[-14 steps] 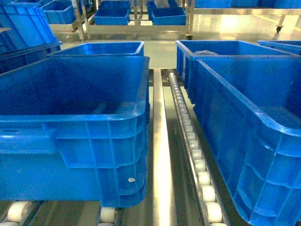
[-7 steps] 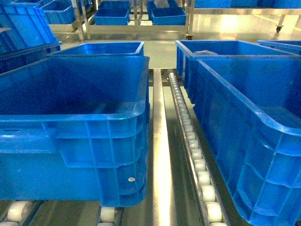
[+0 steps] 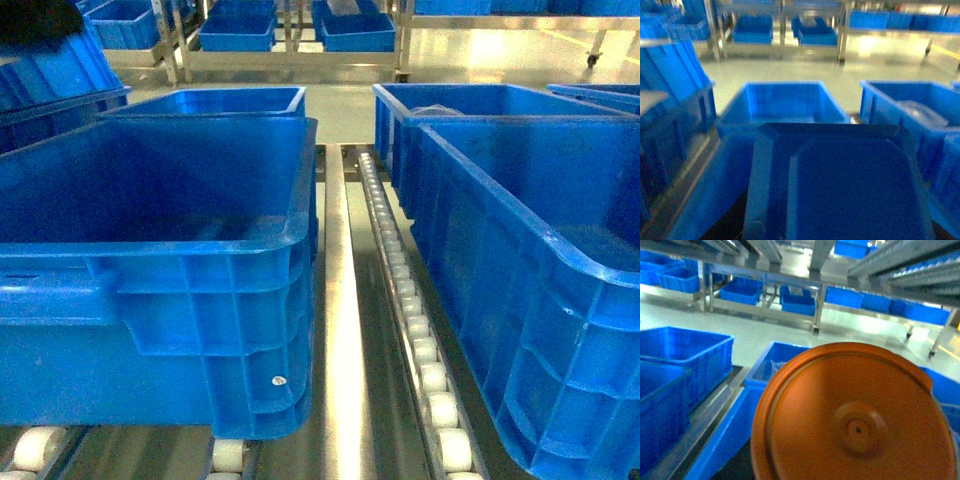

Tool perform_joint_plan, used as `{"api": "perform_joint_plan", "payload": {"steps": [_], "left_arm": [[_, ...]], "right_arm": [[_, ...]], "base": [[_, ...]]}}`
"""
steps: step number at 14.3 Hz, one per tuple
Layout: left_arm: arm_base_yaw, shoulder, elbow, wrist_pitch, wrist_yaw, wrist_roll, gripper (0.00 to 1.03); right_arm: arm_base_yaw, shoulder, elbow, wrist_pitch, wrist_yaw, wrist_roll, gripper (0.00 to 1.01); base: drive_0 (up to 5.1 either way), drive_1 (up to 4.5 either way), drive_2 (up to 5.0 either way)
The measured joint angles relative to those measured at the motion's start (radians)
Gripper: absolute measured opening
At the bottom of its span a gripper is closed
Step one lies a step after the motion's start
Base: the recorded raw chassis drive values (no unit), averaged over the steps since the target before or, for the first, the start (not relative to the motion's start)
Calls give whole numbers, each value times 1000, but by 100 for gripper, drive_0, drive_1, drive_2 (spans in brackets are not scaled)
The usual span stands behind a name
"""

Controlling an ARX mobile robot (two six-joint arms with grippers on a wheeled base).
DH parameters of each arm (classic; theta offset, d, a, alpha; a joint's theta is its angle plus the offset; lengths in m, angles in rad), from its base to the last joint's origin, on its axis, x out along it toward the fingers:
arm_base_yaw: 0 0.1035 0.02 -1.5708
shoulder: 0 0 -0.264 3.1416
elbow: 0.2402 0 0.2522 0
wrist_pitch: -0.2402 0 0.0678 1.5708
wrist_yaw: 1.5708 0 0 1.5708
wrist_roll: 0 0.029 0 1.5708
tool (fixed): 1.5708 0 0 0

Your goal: Sort blue parts and orange caps into right shelf containers

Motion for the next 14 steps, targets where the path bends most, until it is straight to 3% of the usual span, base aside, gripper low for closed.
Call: {"api": "perform_joint_plan", "payload": {"steps": [1,3,5,7,8,9,11,14], "left_arm": [[-10,93,54,-30,-19,-3,46],[-17,92,82,8,-29,4,74],[-17,41,64,33,-18,4,97],[-21,-27,-29,27,-10,4,98],[-22,-27,-29,20,-21,6,97],[-23,-40,-49,34,-76,8,88],[-13,-137,-195,85,-95,8,66],[8,-235,-347,132,-84,8,37]], "right_arm": [[1,139,76,2,18,18,44],[2,226,120,0,18,41,70],[8,209,119,28,50,32,94],[8,187,72,34,63,-10,98],[8,183,72,22,57,-10,97],[6,161,59,-15,23,26,88],[-2,72,-68,28,-2,113,66],[-58,-23,-198,55,-55,142,37]], "base": [[0,0,0],[0,0,0],[0,0,0],[0,0,0],[0,0,0],[0,0,0],[0,0,0],[0,0,0]]}}
